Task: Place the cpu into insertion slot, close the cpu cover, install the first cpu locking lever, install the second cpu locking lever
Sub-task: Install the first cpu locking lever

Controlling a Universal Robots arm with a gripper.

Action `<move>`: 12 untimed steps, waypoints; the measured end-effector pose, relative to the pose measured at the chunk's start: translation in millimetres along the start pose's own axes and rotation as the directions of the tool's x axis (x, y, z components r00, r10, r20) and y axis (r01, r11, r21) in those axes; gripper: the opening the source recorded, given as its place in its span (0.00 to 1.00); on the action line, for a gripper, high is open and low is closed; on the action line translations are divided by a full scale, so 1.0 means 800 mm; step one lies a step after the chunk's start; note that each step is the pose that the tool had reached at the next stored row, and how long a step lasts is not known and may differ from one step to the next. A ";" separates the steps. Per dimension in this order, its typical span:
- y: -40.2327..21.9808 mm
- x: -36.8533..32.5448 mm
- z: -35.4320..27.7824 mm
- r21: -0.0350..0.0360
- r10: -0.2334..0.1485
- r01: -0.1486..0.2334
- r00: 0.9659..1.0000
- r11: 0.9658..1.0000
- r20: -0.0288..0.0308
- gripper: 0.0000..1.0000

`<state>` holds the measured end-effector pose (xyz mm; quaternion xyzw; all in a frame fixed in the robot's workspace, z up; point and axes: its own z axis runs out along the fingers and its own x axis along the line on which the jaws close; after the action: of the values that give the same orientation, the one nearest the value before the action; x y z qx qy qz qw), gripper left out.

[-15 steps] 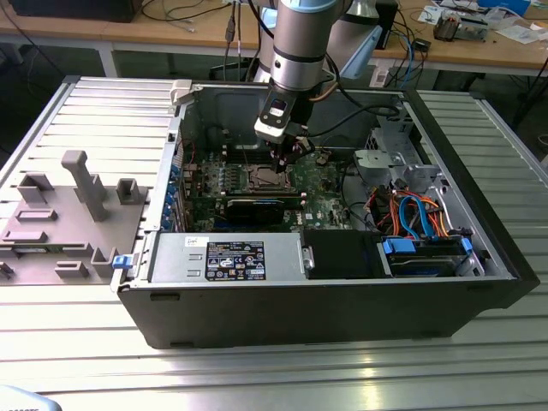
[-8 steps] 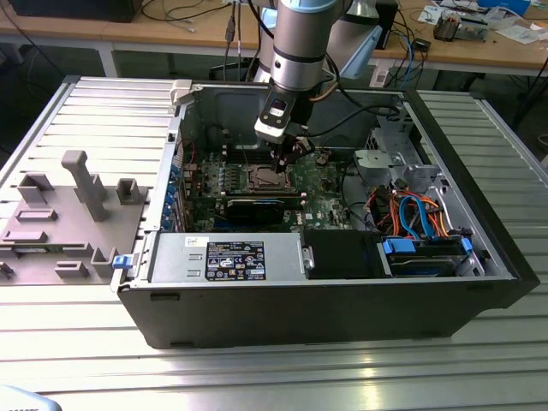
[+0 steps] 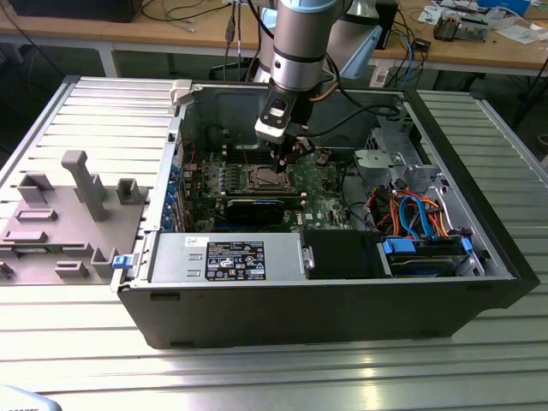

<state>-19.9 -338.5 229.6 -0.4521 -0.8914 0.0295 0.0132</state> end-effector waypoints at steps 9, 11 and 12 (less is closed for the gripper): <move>0.0000 0.0000 0.0004 0.000 -0.008 0.008 1.000 1.000 0.001 0.11; 0.0000 0.0000 0.0004 0.000 -0.009 0.009 1.000 1.000 0.001 0.11; 0.0000 0.0000 0.0004 0.000 -0.009 0.009 1.000 1.000 0.001 0.11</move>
<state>-19.9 -338.5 229.3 -0.4479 -0.8935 0.0295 0.0131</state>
